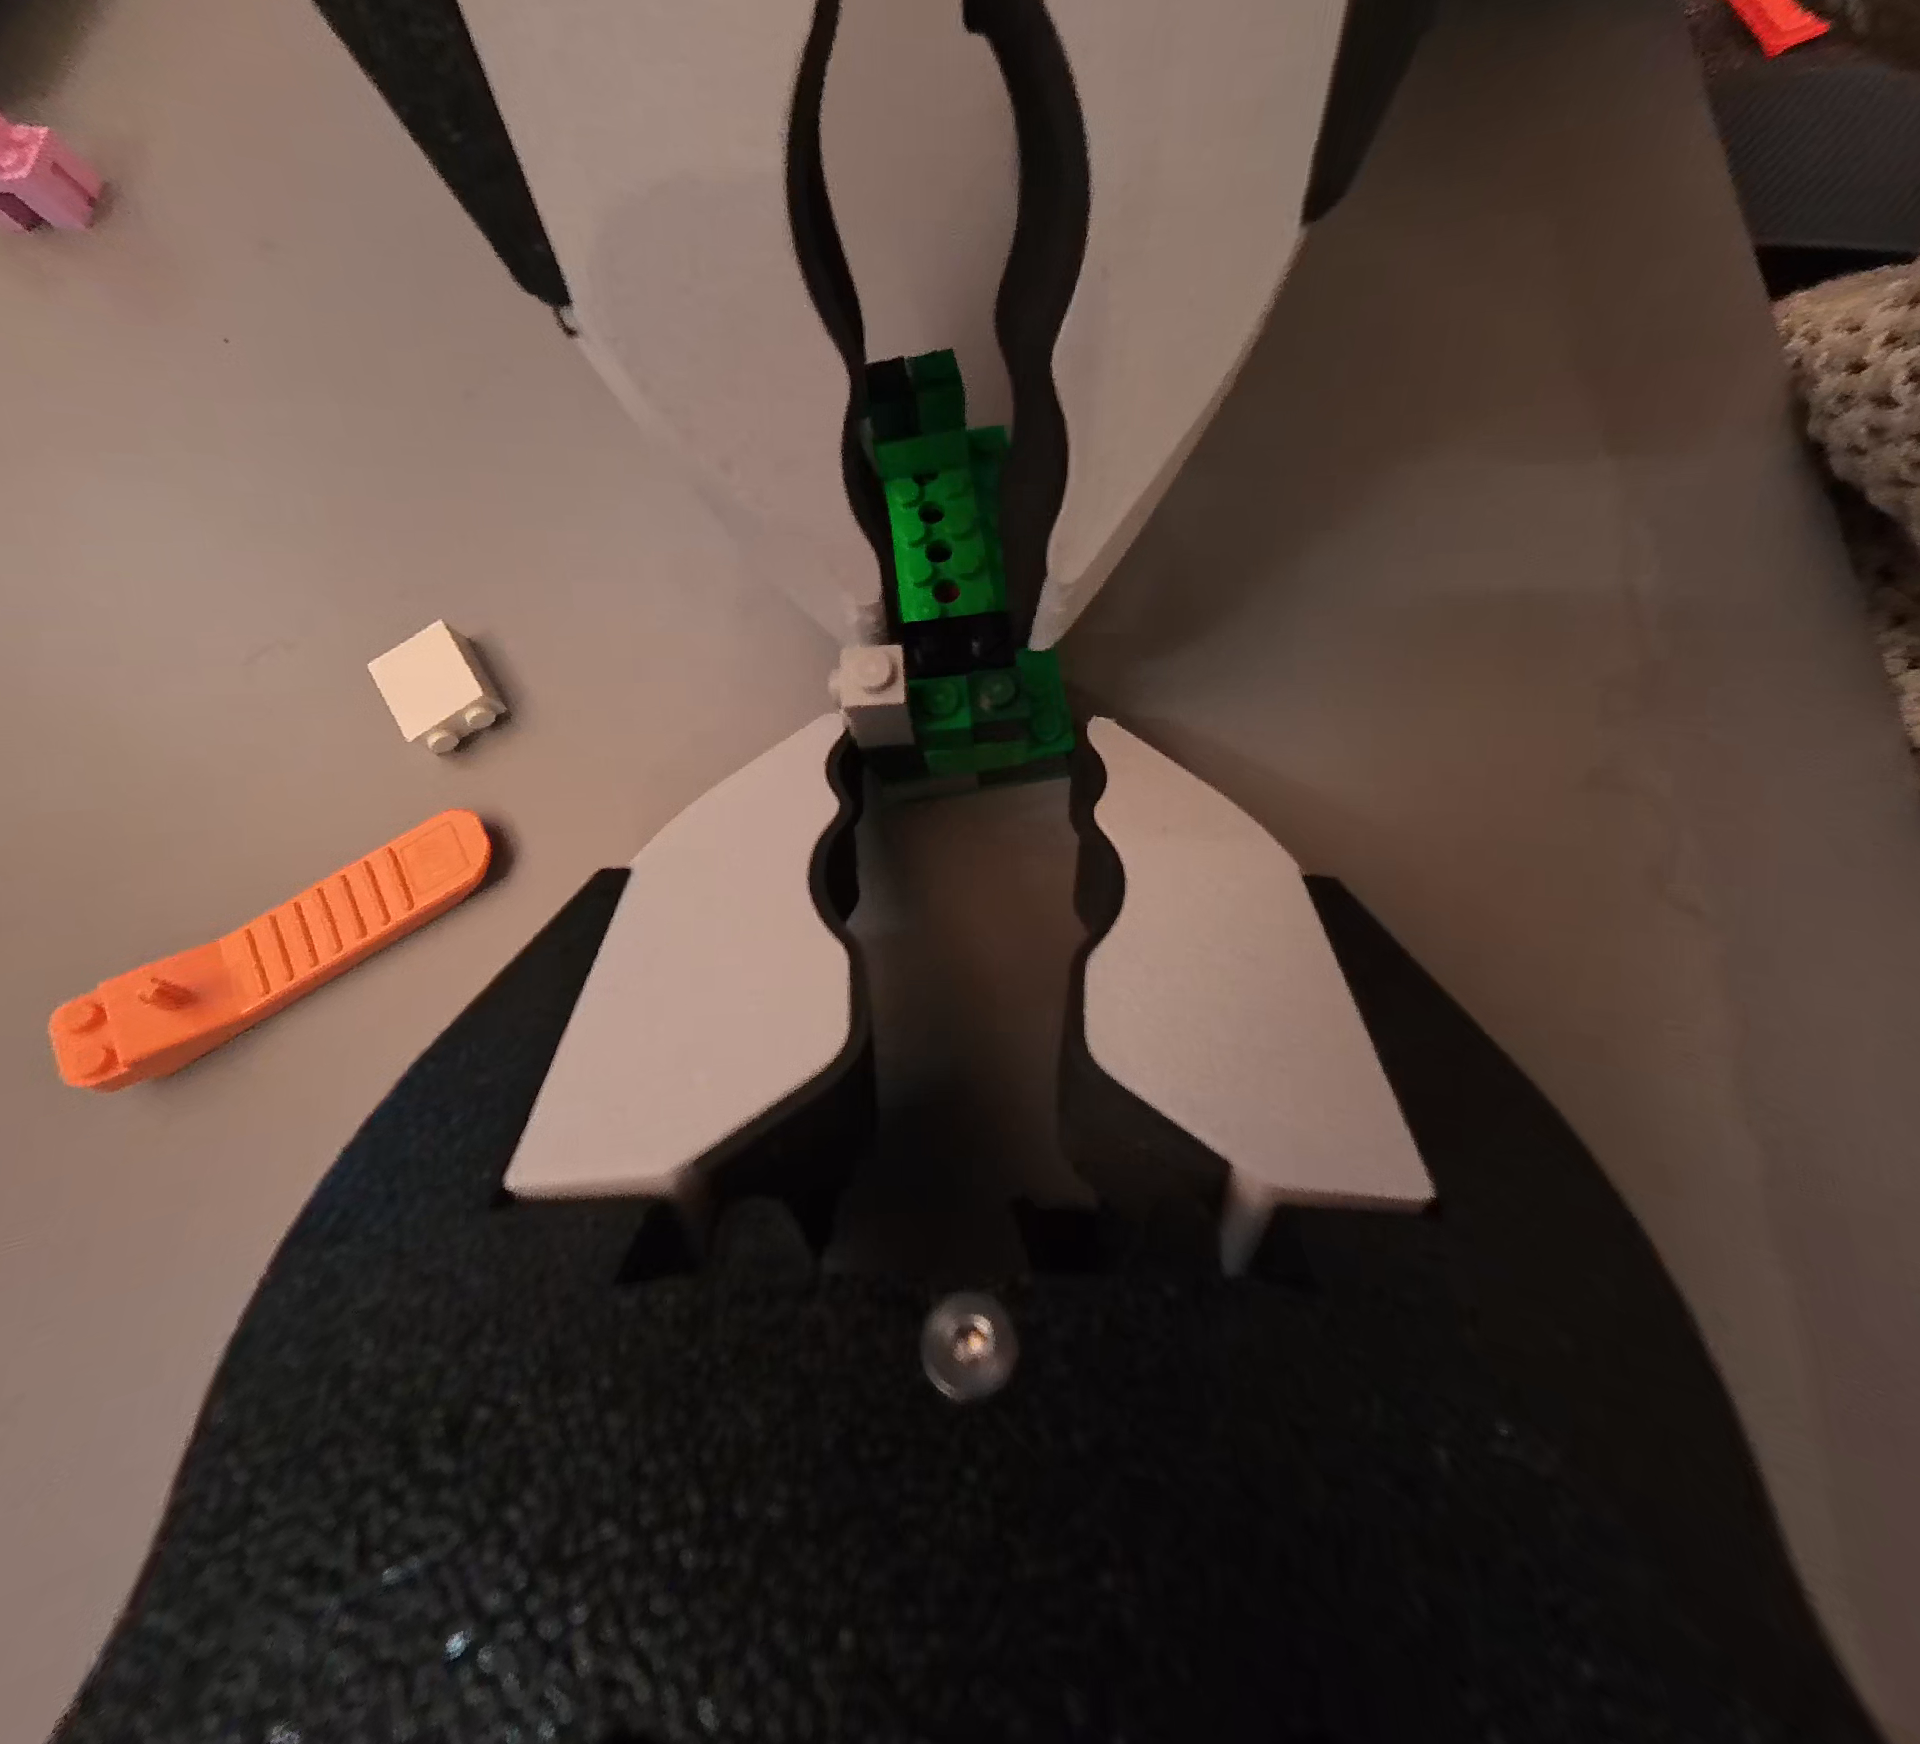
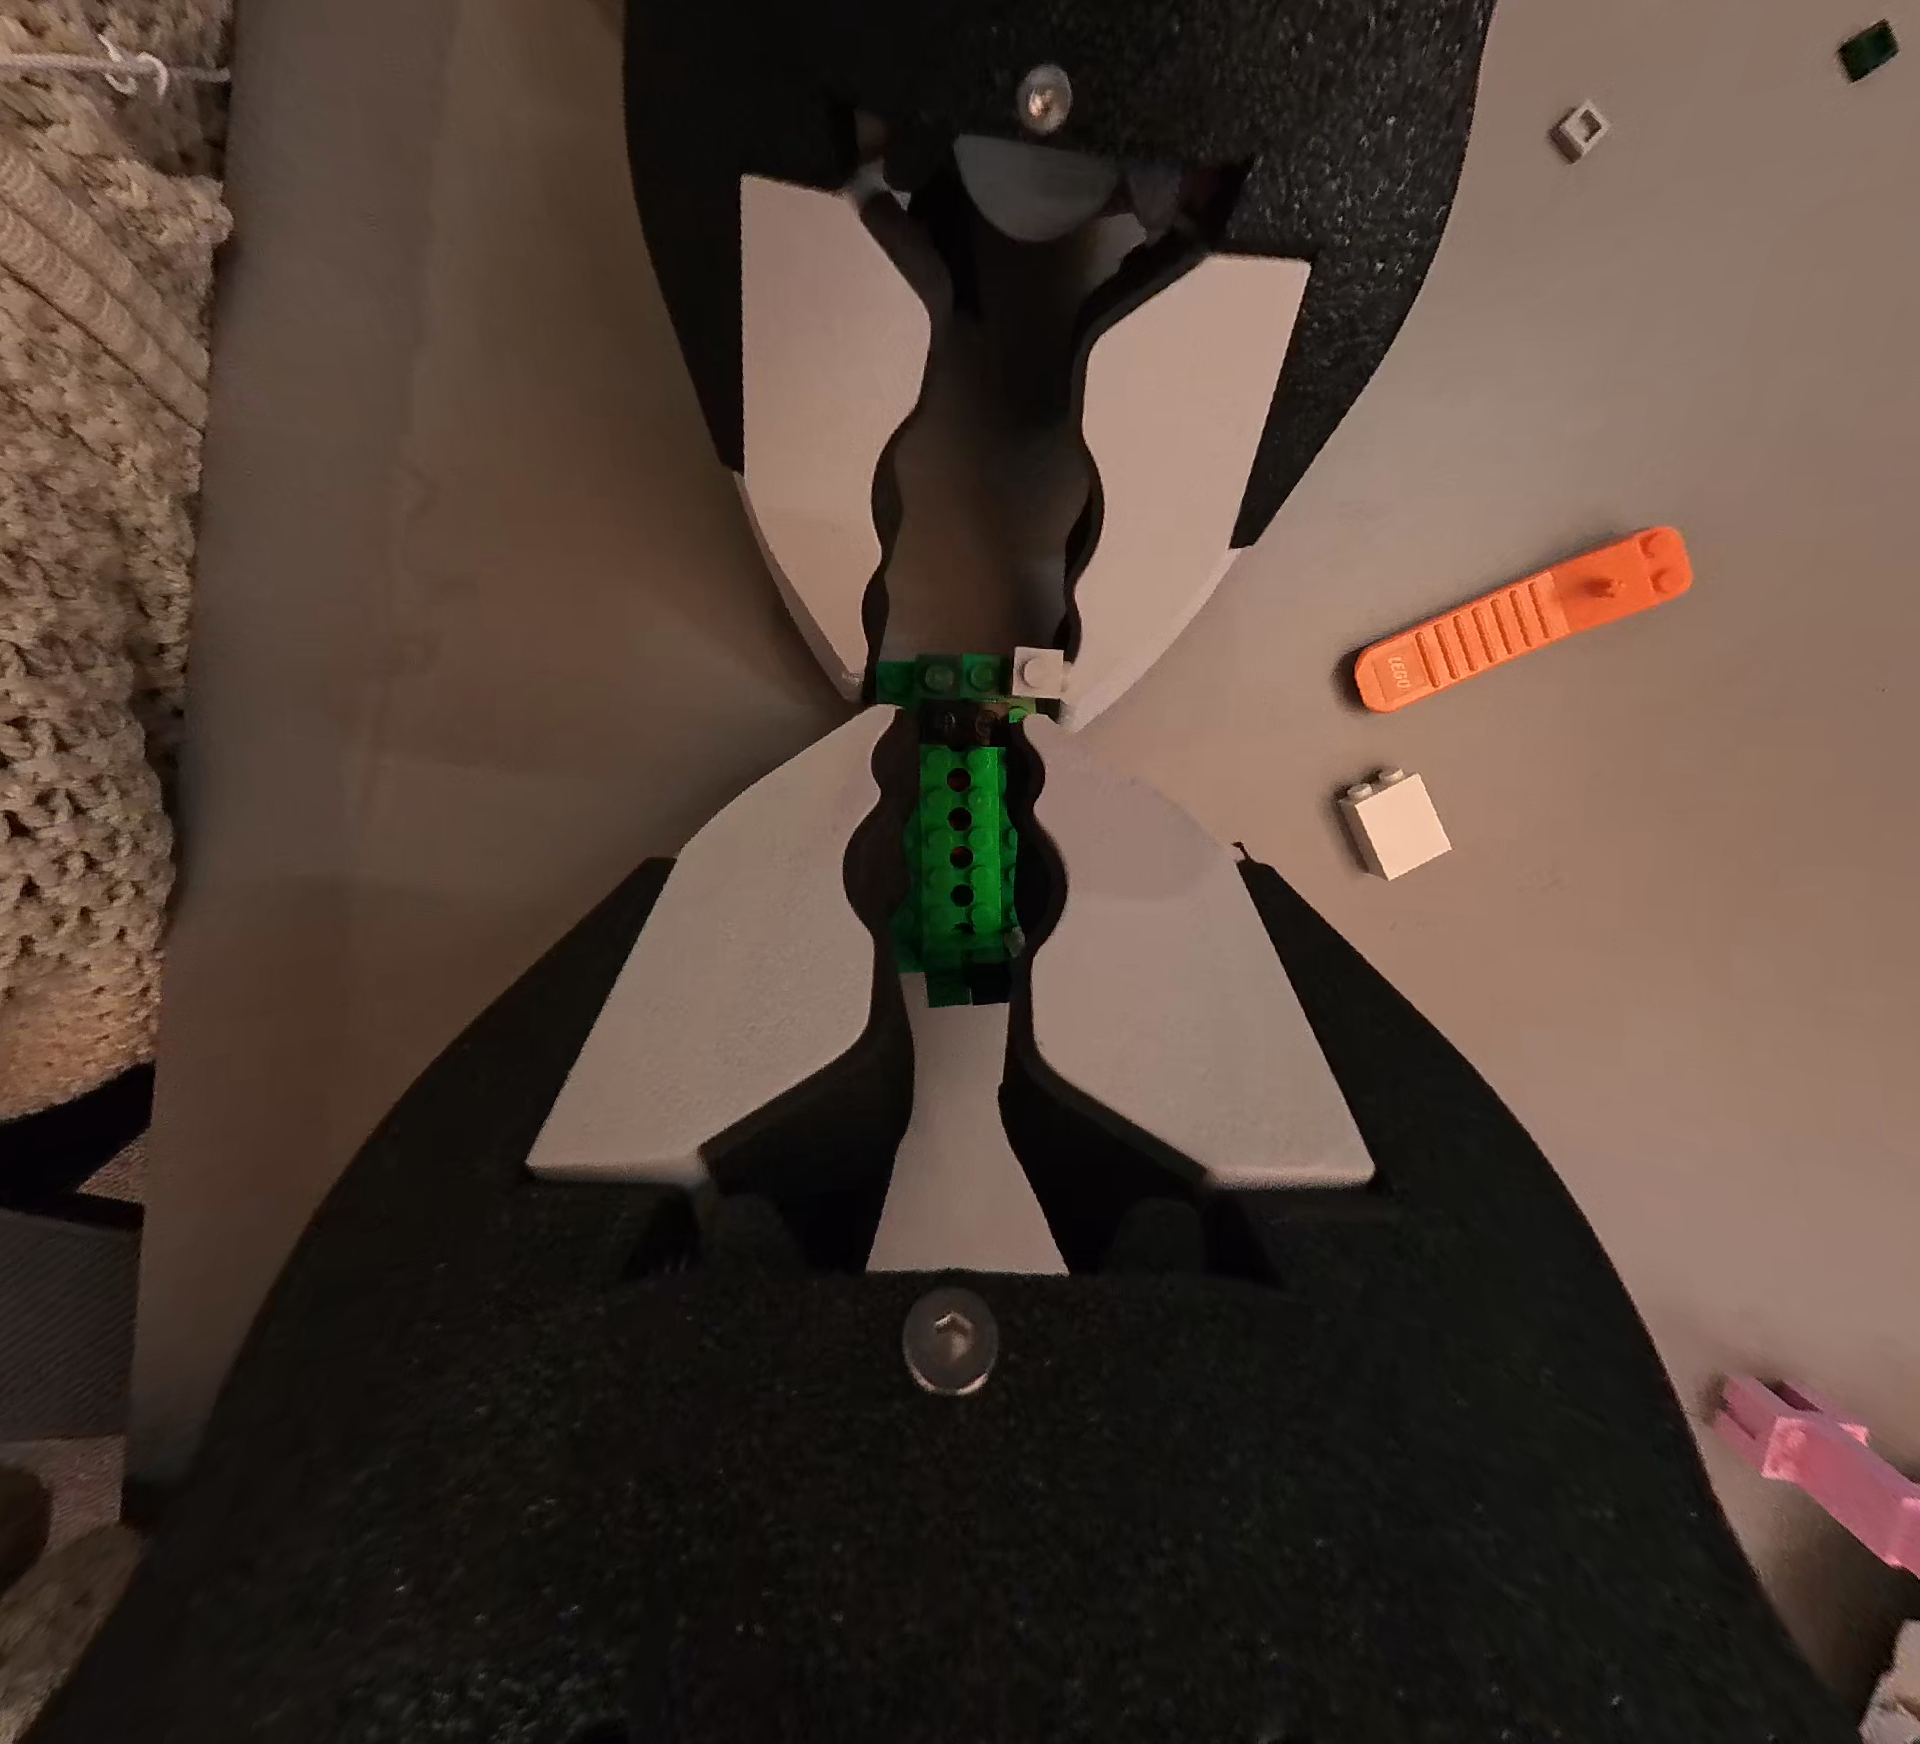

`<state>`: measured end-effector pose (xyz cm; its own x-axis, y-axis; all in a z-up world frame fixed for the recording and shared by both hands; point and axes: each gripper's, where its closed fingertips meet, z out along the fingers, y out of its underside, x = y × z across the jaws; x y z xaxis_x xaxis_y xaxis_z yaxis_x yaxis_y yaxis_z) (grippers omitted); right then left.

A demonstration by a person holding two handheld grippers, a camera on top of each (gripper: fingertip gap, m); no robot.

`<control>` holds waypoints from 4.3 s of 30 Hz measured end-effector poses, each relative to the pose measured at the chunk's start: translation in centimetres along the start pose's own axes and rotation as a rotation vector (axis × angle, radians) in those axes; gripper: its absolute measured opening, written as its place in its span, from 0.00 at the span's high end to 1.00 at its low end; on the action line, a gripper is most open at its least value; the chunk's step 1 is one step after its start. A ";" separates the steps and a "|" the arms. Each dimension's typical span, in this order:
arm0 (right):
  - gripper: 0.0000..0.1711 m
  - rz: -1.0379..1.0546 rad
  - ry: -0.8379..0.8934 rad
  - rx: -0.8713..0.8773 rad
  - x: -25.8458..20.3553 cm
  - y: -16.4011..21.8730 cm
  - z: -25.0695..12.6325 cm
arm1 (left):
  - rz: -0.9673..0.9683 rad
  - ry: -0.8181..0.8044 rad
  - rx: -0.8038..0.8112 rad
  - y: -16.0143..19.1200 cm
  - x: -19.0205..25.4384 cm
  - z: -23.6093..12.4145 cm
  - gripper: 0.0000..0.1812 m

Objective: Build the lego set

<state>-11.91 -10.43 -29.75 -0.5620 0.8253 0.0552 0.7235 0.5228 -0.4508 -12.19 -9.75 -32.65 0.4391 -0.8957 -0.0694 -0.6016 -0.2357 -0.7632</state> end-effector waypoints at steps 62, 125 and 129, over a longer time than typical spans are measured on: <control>0.73 -0.019 0.251 0.221 1.6 -1.6 -3.4 | -0.073 -0.104 0.253 -3.4 -3.0 -2.2 0.79; 0.76 -0.552 1.072 0.025 5.7 -2.6 -1.6 | -0.382 0.060 0.339 -3.6 -3.1 -3.3 0.76; 0.76 -0.522 1.059 0.046 5.7 -2.6 -1.4 | -0.392 0.054 0.341 -3.5 -3.2 -3.2 0.78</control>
<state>-16.44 -6.74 -27.02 -0.1572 0.2910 0.9437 0.4776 0.8588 -0.1852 -13.62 -7.27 -27.74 0.5473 -0.7850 0.2902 -0.1431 -0.4294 -0.8917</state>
